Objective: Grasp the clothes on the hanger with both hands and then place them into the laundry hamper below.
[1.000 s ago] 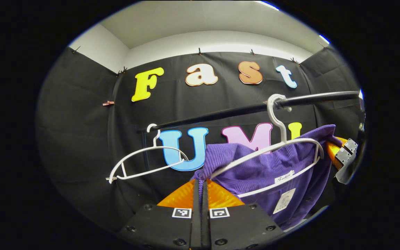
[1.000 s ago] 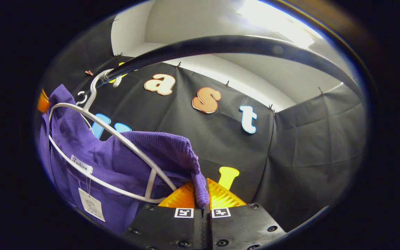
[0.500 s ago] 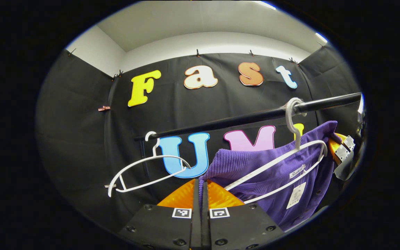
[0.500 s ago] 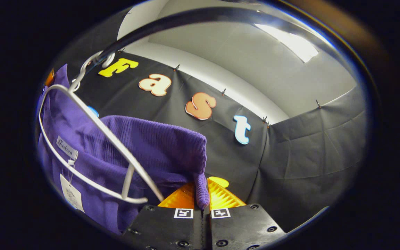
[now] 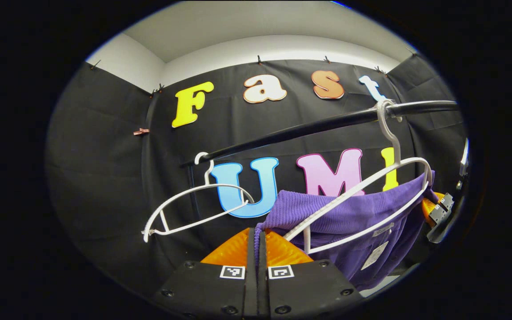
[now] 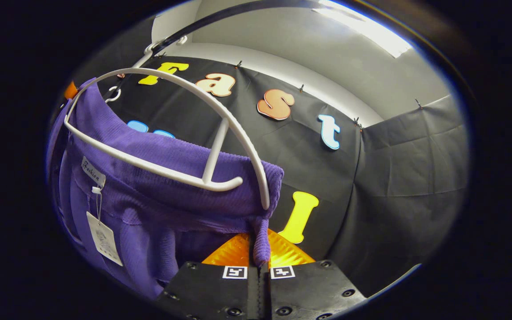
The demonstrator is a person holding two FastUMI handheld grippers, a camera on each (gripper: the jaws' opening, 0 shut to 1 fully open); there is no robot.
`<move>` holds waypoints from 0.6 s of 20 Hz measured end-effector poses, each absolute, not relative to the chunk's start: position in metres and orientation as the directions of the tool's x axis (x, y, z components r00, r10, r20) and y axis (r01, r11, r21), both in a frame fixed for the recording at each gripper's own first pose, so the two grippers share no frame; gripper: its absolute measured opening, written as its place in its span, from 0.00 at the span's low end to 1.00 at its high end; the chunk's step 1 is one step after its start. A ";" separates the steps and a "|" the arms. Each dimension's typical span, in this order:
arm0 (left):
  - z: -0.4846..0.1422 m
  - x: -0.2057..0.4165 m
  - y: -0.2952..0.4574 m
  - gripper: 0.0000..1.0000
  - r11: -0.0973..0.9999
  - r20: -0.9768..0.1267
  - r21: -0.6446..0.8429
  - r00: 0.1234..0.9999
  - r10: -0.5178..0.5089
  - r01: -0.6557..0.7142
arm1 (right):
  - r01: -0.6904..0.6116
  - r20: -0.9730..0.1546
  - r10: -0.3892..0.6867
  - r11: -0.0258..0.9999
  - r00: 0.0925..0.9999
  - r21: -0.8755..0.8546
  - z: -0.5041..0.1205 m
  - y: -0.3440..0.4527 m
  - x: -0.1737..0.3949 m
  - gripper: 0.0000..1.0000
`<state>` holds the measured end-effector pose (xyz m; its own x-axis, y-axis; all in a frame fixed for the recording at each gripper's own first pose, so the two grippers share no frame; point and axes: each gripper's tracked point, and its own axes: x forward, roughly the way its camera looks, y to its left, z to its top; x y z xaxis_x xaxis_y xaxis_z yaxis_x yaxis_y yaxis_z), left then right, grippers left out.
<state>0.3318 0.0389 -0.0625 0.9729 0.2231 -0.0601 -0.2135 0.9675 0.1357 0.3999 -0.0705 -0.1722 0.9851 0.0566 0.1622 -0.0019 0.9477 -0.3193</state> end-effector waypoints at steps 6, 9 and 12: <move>-0.111 0.299 0.049 0.05 0.966 -0.165 0.100 0.954 0.252 -0.238 | -0.082 0.078 0.109 0.954 0.991 -0.287 -0.199 -0.049 0.371 0.04; -0.143 0.286 0.036 0.05 0.974 -0.220 0.063 0.949 0.226 -0.218 | -0.109 0.054 0.133 0.941 0.990 -0.319 -0.213 -0.039 0.348 0.05; -0.171 0.267 0.019 0.05 0.980 -0.258 0.050 0.945 0.199 -0.192 | -0.159 0.021 0.174 0.936 0.985 -0.315 -0.219 -0.026 0.317 0.04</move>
